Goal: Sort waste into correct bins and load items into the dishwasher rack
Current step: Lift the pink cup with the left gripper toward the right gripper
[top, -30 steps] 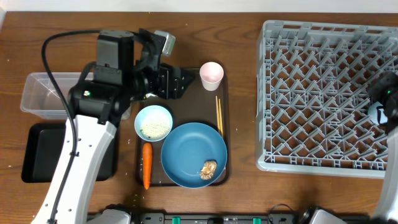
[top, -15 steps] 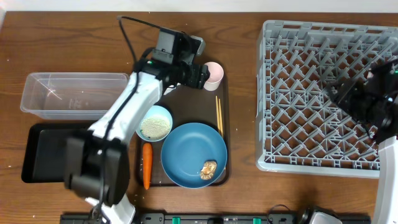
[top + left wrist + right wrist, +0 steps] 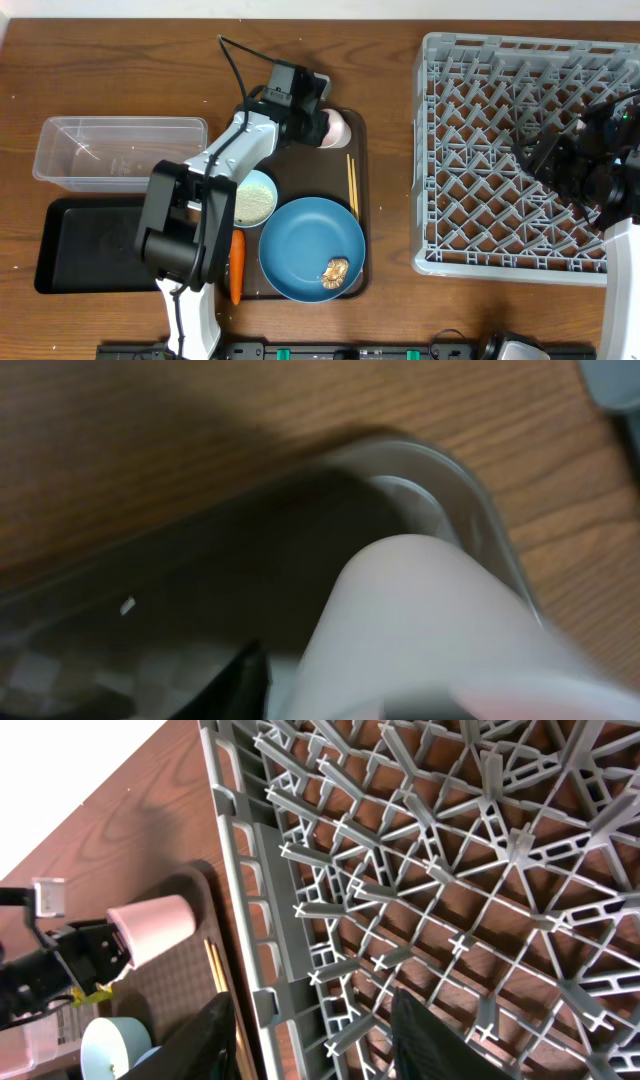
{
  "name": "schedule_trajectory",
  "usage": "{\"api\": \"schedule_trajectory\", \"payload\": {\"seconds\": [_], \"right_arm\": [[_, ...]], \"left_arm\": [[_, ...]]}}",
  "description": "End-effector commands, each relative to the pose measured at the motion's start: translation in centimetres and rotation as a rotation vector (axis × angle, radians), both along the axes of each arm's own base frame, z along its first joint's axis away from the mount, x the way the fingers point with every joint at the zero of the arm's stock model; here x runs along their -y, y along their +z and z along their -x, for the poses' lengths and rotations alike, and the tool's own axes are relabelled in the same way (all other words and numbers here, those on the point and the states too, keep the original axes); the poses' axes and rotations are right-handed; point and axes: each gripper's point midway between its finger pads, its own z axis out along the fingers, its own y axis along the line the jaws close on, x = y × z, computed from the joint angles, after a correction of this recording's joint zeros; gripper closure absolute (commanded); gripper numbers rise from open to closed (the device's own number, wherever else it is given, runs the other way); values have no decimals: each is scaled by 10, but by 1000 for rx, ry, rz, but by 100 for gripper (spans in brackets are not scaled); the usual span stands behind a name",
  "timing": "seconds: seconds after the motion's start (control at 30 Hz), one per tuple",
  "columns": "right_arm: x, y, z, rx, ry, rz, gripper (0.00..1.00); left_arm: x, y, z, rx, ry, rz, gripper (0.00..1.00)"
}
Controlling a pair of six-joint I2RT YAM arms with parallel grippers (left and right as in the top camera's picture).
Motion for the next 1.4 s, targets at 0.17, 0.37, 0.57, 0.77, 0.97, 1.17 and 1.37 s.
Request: {"api": "schedule_trajectory", "payload": {"seconds": [0.17, 0.37, 0.57, 0.77, 0.97, 1.17, 1.37], "right_arm": [[-4, 0, 1, 2, 36, 17, 54], [-8, 6, -4, 56, 110, 44, 54], [-82, 61, 3, 376, 560, -204, 54], [-141, 131, 40, 719, 965, -457, 53], [-190, 146, 56, 827, 1194, -441, 53], [-227, 157, 66, 927, 1332, -393, 51], [-260, 160, 76, 986, 1403, -346, 50]], "left_arm": [[-2, 11, 8, -42, 39, 15, 94], [13, 98, 34, 5, -40, 183, 94], [34, 221, 94, 70, -280, 543, 94], [39, 301, 152, 154, -497, 743, 93], [40, 330, 183, 164, -598, 819, 94], [41, 334, 190, 151, -616, 838, 94], [41, 334, 190, 149, -616, 840, 94]]}}
